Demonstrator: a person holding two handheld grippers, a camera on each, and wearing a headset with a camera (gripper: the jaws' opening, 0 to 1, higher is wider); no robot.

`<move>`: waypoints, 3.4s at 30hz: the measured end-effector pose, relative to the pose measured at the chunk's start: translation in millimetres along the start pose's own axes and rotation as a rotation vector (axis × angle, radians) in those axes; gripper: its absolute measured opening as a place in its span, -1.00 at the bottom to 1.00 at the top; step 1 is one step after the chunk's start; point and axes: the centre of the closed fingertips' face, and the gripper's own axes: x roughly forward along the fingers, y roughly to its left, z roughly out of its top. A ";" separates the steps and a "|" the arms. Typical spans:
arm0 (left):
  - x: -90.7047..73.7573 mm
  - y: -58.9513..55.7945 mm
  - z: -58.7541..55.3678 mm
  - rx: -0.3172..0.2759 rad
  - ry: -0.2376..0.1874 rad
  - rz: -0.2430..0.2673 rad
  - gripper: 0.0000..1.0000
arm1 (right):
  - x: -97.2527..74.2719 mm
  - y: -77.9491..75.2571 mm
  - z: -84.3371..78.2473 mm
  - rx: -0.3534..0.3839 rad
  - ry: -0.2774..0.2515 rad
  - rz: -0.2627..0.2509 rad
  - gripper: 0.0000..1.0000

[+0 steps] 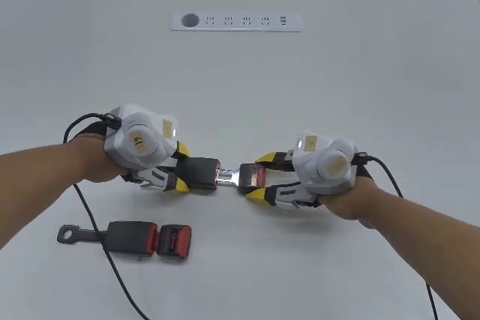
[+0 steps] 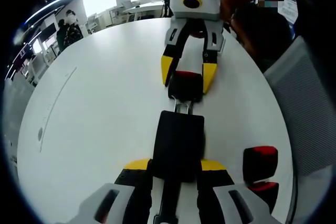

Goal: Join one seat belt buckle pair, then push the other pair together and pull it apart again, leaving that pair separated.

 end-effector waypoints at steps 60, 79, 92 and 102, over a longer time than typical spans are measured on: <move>-0.9 -6.1 6.7 0.106 0.058 -0.042 -0.34 | 25.3 9.2 16.0 0.009 0.096 0.018 -0.31; -1.9 -6.5 6.7 0.097 0.053 -0.040 -0.33 | 25.6 10.1 15.9 -0.004 0.101 0.009 -0.30; -2.2 -7.3 7.0 0.097 0.054 -0.037 -0.33 | 16.6 8.2 8.2 -0.030 0.099 0.006 -0.29; -1.2 -6.9 6.5 0.098 0.051 -0.040 -0.33 | 10.3 8.4 5.0 -0.034 0.070 0.009 -0.29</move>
